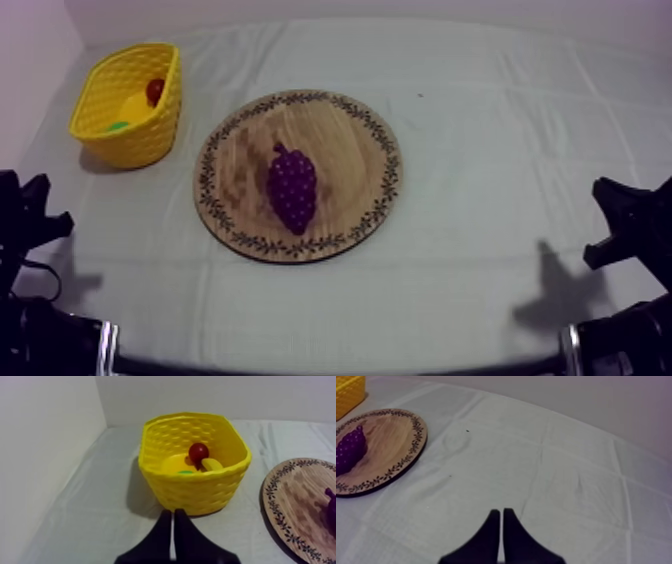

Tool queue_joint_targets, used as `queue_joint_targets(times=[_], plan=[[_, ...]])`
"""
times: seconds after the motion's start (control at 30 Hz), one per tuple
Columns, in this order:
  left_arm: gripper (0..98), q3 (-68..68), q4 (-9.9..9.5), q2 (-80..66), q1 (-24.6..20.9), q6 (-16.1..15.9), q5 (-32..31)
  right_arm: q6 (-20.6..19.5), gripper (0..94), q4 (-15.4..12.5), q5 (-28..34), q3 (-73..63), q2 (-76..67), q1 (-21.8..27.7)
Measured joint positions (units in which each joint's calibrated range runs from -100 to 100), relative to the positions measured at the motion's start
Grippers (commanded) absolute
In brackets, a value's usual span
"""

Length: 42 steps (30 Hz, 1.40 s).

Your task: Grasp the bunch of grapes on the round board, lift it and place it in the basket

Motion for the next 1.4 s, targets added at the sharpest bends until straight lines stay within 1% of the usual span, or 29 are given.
queue_joint_targets(times=[0.07,0.13,0.27,0.33,0.73,0.9,0.97,1.13,1.4], plan=[[0.0,-0.2,0.17,-0.2,0.3,0.2,0.5,0.0,0.4,0.0,0.0,0.0,0.0,0.0],[0.0,-0.2,0.21,-0.3,1.3,1.0,0.7,0.0,0.4,0.0,0.0,0.0,0.0,0.0],[0.0,-0.2,0.24,-0.3,5.1,2.8,0.7,0.0,0.4,0.0,0.0,0.0,0.0,0.0],[0.0,-0.2,0.24,-0.3,6.2,2.6,0.8,0.0,0.4,0.0,0.0,0.0,0.0,0.0],[0.0,-0.5,0.12,-0.3,6.5,2.0,0.6,0.0,0.4,0.0,0.0,0.0,0.0,0.0],[0.0,-1.7,-1.18,0.3,7.1,2.5,1.3,0.0,0.4,0.0,0.0,0.0,0.0,0.0],[0.0,-2.9,-1.40,1.2,7.3,2.8,2.2,0.0,0.4,0.0,0.0,0.0,0.0,0.0],[0.0,-8.4,-1.51,5.4,7.8,3.2,5.5,0.0,0.4,0.0,0.0,0.0,0.0,0.0],[0.0,-20.3,-1.41,16.0,9.0,4.2,7.5,0.0,0.4,0.0,0.0,0.0,0.0,0.0]])
